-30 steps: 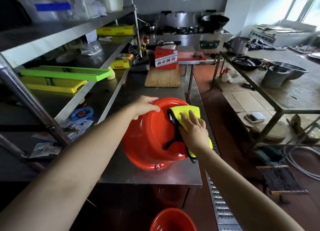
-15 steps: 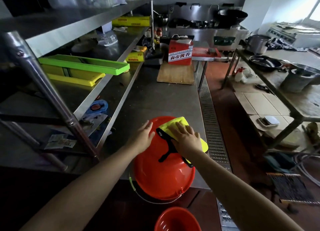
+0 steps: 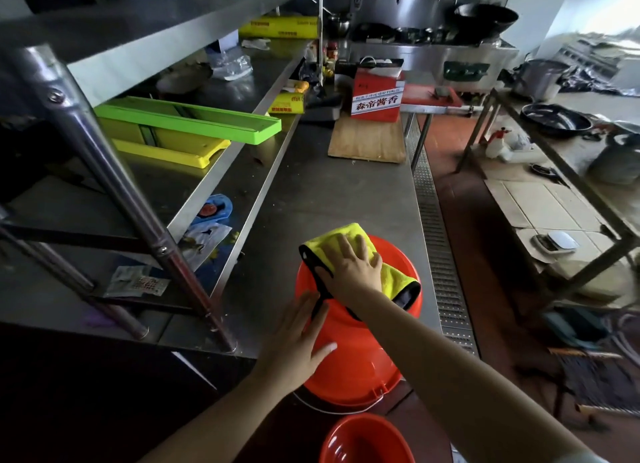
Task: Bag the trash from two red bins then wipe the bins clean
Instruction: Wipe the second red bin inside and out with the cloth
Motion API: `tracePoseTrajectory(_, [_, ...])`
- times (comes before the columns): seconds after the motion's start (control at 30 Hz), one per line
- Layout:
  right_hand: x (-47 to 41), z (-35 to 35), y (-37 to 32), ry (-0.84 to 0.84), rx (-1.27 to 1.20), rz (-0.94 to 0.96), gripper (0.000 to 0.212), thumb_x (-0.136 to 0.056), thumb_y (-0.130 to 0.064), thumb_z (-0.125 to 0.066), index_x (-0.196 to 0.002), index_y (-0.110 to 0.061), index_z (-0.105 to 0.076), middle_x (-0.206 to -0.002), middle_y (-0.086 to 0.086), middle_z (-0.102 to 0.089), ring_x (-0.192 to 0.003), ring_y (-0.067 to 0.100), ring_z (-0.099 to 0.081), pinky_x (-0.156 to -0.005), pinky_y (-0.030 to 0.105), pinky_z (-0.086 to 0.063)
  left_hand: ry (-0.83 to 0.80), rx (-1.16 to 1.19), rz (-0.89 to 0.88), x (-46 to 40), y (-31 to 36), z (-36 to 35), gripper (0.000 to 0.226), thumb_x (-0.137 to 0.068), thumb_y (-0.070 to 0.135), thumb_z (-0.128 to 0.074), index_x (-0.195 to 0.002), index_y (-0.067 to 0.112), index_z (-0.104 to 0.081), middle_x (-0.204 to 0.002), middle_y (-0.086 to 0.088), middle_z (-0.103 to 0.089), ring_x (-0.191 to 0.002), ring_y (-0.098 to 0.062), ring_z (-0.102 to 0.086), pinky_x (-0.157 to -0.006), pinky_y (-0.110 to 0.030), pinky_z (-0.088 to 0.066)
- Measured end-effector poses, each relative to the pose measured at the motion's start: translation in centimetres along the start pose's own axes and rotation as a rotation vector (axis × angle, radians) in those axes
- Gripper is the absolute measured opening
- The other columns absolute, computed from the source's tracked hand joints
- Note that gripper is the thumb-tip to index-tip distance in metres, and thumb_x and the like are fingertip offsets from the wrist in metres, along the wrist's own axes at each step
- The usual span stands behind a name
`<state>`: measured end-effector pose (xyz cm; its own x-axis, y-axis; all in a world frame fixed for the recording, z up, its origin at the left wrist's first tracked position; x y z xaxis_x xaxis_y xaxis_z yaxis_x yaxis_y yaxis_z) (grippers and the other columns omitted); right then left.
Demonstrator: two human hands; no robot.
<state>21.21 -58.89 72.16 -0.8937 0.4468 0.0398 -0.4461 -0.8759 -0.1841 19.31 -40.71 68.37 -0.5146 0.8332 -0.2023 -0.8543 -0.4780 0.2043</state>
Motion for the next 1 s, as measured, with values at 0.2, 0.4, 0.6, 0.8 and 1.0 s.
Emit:
tracePoseTrajectory(0.2, [-1.2, 0.4, 2.0, 0.029, 0.105, -0.048, 0.049, -0.100, -0.062, -0.029, -0.144, -0.043, -0.042, -0.159, -0.007, -0.030, -0.137, 0.037, -0.029, -0.104, 0.053, -0.030, 0.082, 0.025, -0.045, 0.1, -0.5, -1.6, 0.071, -0.094, 0.065, -0.046, -0.151, 0.024, -0.035, -0.154, -0.007, -0.035, -0.147, -0.025, -0.024, -0.120, -0.042, -0.016])
tracePoseTrajectory(0.4, [-0.6, 2.2, 7.9, 0.088, 0.236, -0.257, 0.035, -0.103, -0.042, -0.038, -0.133, -0.032, -0.055, -0.148, 0.000, -0.041, -0.124, 0.036, -0.036, -0.099, 0.047, -0.032, 0.139, 0.051, -0.088, -0.5, -0.7, -2.8, 0.064, -0.095, 0.063, -0.046, -0.147, 0.025, -0.043, -0.155, -0.009, -0.034, -0.147, -0.027, -0.022, -0.116, -0.051, -0.026])
tracePoseTrajectory(0.6, [-1.7, 0.2, -0.6, 0.085, 0.095, -0.166, 0.035, -0.101, -0.035, -0.042, -0.131, -0.027, -0.058, -0.147, 0.004, -0.046, -0.131, 0.039, -0.032, -0.099, 0.048, -0.030, 0.166, 0.111, -0.068, -0.5, -0.7, -3.1, 0.066, -0.095, 0.057, -0.051, -0.150, 0.024, -0.037, -0.158, -0.010, -0.028, -0.148, -0.026, -0.019, -0.107, -0.054, -0.038])
tracePoseTrajectory(0.8, [-1.3, 0.4, -0.1, 0.036, 0.127, -0.064, 0.037, -0.103, -0.038, -0.040, -0.137, -0.032, -0.052, -0.152, -0.001, -0.041, -0.134, 0.036, -0.029, -0.104, 0.048, -0.028, 0.167, 0.078, -0.019, -0.4, -0.7, -3.3, 0.063, -0.094, 0.052, -0.054, -0.149, 0.023, -0.040, -0.157, -0.012, -0.031, -0.145, -0.033, -0.027, -0.103, -0.057, -0.040])
tracePoseTrajectory(1.0, [-0.3, 3.3, 7.5, 0.063, 0.188, -0.397, 0.036, -0.100, -0.024, -0.038, -0.130, -0.027, -0.059, -0.147, 0.002, -0.044, -0.131, 0.037, -0.033, -0.105, 0.046, -0.030, 0.175, 0.041, -0.037, -2.1, 1.7, -2.8, 0.068, -0.086, 0.048, -0.068, -0.144, 0.018, -0.049, -0.151, -0.017, -0.039, -0.139, -0.037, -0.037, -0.104, -0.057, -0.043])
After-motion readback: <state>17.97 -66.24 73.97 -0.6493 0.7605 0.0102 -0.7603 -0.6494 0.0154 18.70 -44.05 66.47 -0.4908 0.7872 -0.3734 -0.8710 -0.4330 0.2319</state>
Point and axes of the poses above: each hand's wrist, its own x-axis away from the middle knuckle, its own z-axis out of the back of the hand, y = z × x, the point moved 4 cm from there along -x, towards the middle knuckle
